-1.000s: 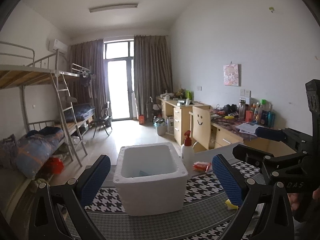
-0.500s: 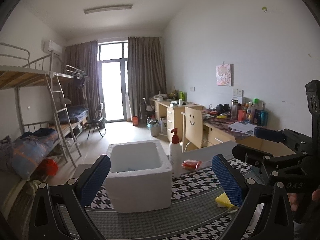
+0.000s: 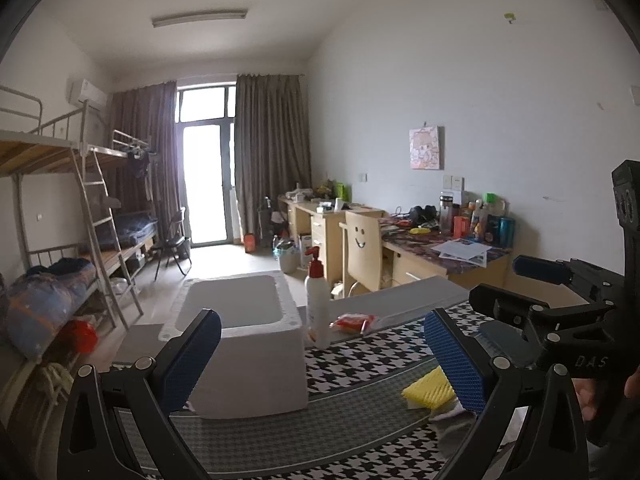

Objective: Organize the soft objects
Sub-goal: 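Move both tools toward the grey cloth and yellow sponge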

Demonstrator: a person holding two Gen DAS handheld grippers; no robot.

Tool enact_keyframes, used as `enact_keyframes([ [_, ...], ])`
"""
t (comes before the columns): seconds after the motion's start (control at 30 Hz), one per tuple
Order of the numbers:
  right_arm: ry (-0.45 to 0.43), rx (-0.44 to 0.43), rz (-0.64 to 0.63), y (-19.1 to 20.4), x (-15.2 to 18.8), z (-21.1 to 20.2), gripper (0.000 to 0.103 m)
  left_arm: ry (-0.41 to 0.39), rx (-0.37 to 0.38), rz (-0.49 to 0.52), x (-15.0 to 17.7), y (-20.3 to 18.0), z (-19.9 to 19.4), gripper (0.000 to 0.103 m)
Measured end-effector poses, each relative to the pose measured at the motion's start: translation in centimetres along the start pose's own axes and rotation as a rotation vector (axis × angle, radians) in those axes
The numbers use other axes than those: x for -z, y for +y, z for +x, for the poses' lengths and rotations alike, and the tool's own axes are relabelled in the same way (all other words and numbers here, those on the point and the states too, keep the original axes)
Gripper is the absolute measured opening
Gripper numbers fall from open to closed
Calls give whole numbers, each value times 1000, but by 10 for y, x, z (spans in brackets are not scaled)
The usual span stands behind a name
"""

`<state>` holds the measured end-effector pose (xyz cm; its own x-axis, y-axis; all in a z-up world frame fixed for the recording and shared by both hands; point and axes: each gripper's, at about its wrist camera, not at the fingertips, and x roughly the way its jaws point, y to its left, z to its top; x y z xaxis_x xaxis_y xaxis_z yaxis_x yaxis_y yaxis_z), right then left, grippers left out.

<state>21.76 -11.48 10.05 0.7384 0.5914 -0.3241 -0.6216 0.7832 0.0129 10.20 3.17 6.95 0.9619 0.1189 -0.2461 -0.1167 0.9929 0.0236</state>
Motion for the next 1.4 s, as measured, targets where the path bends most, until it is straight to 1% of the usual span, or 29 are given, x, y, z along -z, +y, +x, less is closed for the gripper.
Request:
enact_keyframes([
  [0.37,-20,72,9,-14,14,-19,92,2,64,3,6,-17,2,102],
  [0.6,-6,125,36,-26,25,-26,92,14,106,-5,12,-26,5,102],
  [0.73,0,153,46,-33,30,-30,92,13,119,8,13,-35,5,102],
  [0.9,0,173,62,-39,37,-36,92,22,147,10,16,-42,9,102],
  [1.03,9,196,74,-45,43,-39,92,39,176,7,21,-48,13,102],
  [1.2,29,208,96,-53,59,-40,92,61,185,5,30,-51,19,102],
  [1.4,58,218,119,-61,74,-39,92,96,214,10,41,-57,29,102],
])
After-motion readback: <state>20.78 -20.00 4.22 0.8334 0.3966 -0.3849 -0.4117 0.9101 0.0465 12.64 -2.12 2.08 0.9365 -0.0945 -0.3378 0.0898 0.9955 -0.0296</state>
